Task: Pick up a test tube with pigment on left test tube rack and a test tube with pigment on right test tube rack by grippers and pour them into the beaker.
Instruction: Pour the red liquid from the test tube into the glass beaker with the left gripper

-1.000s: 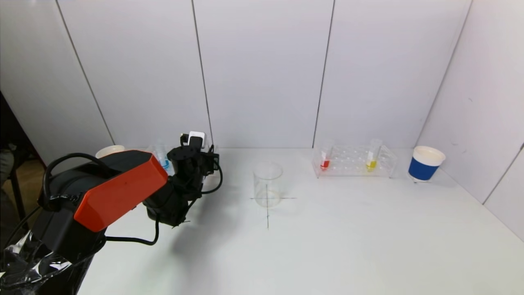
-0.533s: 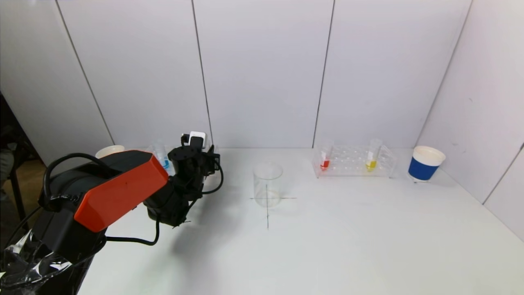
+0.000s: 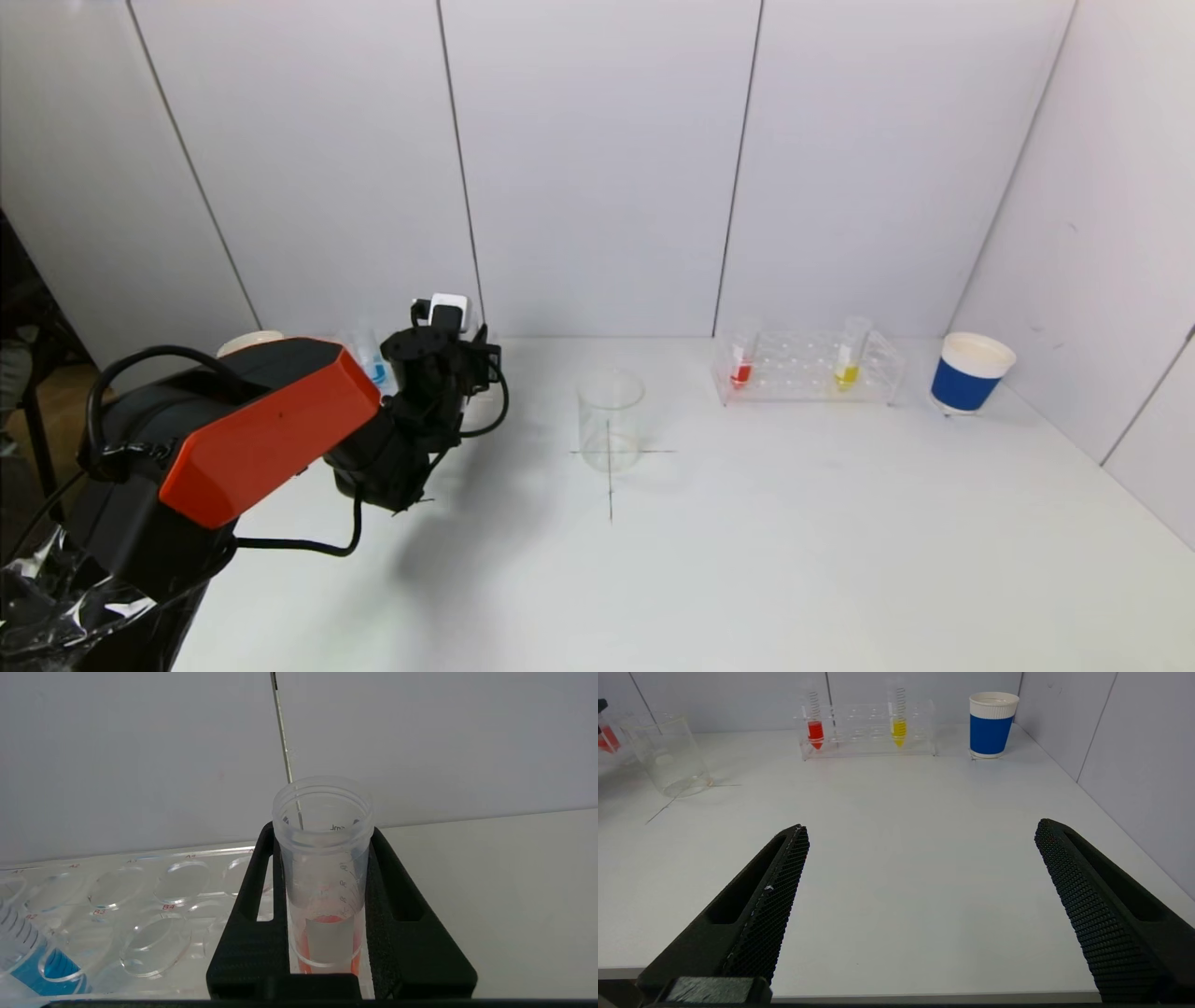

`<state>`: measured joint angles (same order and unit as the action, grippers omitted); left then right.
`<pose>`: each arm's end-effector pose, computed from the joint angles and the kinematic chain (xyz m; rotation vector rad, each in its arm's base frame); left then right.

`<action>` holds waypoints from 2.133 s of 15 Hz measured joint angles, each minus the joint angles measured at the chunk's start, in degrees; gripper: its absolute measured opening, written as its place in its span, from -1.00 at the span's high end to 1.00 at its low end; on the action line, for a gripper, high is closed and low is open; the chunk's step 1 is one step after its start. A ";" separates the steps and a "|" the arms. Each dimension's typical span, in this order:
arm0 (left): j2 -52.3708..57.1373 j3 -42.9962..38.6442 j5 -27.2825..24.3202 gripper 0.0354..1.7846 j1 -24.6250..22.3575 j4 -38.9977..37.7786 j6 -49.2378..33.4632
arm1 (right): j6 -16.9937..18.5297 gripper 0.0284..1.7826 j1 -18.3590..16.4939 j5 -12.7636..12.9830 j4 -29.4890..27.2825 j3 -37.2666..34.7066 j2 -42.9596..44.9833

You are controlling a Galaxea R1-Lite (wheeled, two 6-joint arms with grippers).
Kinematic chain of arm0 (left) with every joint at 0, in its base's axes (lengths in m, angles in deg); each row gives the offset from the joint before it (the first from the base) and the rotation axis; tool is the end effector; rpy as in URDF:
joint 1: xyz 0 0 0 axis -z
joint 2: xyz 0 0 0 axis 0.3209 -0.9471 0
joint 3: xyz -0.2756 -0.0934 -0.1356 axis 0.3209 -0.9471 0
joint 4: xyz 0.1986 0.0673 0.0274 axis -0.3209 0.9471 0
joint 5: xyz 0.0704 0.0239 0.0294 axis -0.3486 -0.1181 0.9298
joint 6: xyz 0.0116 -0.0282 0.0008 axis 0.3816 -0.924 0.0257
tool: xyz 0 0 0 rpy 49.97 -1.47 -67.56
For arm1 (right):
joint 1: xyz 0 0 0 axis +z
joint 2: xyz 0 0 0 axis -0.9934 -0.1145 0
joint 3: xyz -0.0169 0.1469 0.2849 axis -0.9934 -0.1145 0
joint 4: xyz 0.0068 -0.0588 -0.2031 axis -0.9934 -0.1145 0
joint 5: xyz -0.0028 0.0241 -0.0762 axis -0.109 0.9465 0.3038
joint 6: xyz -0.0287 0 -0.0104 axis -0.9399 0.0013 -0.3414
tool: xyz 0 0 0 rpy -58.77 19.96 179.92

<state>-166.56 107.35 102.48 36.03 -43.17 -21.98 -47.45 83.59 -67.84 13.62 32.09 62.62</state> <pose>0.4714 -0.1379 0.0440 0.0841 -0.0934 -0.0093 -0.0130 -0.0007 0.0767 0.0462 -0.0117 -0.0172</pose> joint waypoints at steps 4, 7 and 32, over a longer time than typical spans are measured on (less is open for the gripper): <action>3.25 -0.13 -0.09 0.50 -0.01 3.50 -0.05 | -0.02 -0.98 0.00 -0.01 0.00 0.00 0.00; 6.23 1.85 -0.15 0.50 -0.17 8.13 0.09 | 0.00 -0.98 0.00 -0.01 0.00 0.00 0.00; 15.65 45.11 -27.25 0.50 2.74 66.02 0.09 | -0.02 -0.98 0.00 0.02 0.00 0.00 0.00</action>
<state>-150.91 152.45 75.23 38.77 22.85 -21.89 -47.48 83.59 -67.82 13.62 32.09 62.62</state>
